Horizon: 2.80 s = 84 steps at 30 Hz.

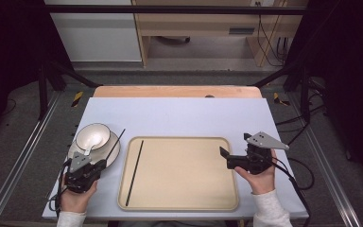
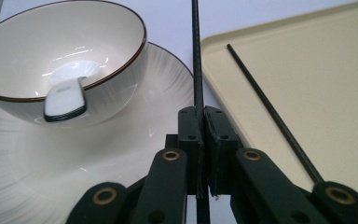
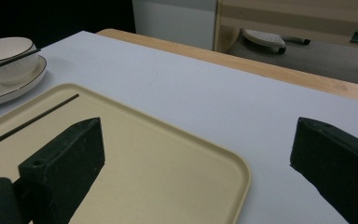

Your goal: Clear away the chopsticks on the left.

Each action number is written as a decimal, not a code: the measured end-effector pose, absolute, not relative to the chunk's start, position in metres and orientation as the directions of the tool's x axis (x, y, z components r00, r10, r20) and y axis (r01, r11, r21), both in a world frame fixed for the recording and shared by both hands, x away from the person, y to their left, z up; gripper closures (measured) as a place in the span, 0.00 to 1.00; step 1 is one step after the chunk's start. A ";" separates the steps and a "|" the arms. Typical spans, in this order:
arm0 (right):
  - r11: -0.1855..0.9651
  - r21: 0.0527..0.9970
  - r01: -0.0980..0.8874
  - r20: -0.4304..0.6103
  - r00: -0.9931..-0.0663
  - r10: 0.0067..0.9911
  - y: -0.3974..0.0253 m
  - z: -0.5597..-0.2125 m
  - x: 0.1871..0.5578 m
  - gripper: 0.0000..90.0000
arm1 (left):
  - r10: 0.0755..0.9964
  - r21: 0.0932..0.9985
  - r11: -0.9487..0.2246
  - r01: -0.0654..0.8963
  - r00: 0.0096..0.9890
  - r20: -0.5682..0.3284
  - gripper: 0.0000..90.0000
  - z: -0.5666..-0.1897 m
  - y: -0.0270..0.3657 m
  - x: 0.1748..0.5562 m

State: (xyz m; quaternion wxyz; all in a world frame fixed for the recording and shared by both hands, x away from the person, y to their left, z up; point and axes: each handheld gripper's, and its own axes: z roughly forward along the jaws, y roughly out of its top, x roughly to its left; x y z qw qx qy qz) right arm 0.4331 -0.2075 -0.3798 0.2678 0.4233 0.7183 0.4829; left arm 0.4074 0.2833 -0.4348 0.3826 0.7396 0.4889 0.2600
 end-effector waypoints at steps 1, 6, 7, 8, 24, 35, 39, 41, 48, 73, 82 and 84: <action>0.175 0.921 0.348 0.024 -0.499 0.866 -0.208 -0.380 0.433 0.04 | 0.922 0.820 -0.233 0.522 0.387 0.016 0.95 -0.434 0.282 0.407; 0.175 0.921 0.349 0.024 -0.499 0.866 -0.207 -0.380 0.433 0.04 | 0.927 0.828 -0.216 0.518 0.376 0.007 0.95 -0.433 0.273 0.404; 0.177 0.920 0.349 0.024 -0.501 0.865 -0.207 -0.380 0.433 0.04 | 0.927 0.829 -0.213 0.516 0.374 0.005 0.95 -0.433 0.271 0.403; 0.179 0.920 0.349 0.022 -0.502 0.864 -0.207 -0.381 0.433 0.04 | 0.930 0.832 -0.206 0.515 0.368 0.002 0.95 -0.433 0.270 0.403; 0.172 0.922 0.346 0.026 -0.500 0.866 -0.206 -0.380 0.433 0.04 | 0.946 0.857 -0.143 0.495 0.323 -0.029 0.95 -0.429 0.242 0.397; 0.166 0.925 0.341 0.029 -0.501 0.865 -0.207 -0.379 0.432 0.04 | 0.948 0.875 -0.117 0.470 0.316 -0.043 0.95 -0.423 0.219 0.397; 0.162 0.926 0.341 0.034 -0.502 0.864 -0.207 -0.378 0.431 0.04 | 0.951 0.883 -0.111 0.457 0.306 -0.039 0.95 -0.422 0.211 0.396; 0.163 0.927 0.338 0.032 -0.503 0.864 -0.207 -0.379 0.431 0.04 | 0.953 0.884 -0.103 0.457 0.300 -0.044 0.95 -0.422 0.208 0.396; 0.160 0.927 0.338 0.037 -0.508 0.860 -0.207 -0.378 0.431 0.04 | 0.958 0.894 -0.024 0.448 0.265 -0.107 0.95 -0.429 0.198 0.393; 0.175 0.920 0.350 0.033 -0.515 0.856 -0.204 -0.382 0.433 0.04 | 0.959 0.863 -0.056 0.501 0.268 -0.093 0.95 -0.470 0.166 0.382; 0.175 0.921 0.348 0.032 -0.515 0.856 -0.204 -0.382 0.433 0.04 | 0.964 0.839 -0.075 0.539 0.255 -0.078 0.95 -0.478 0.162 0.384; 0.177 0.921 0.347 0.030 -0.516 0.856 -0.204 -0.382 0.433 0.04 | 0.965 0.832 -0.080 0.548 0.251 -0.073 0.95 -0.478 0.161 0.385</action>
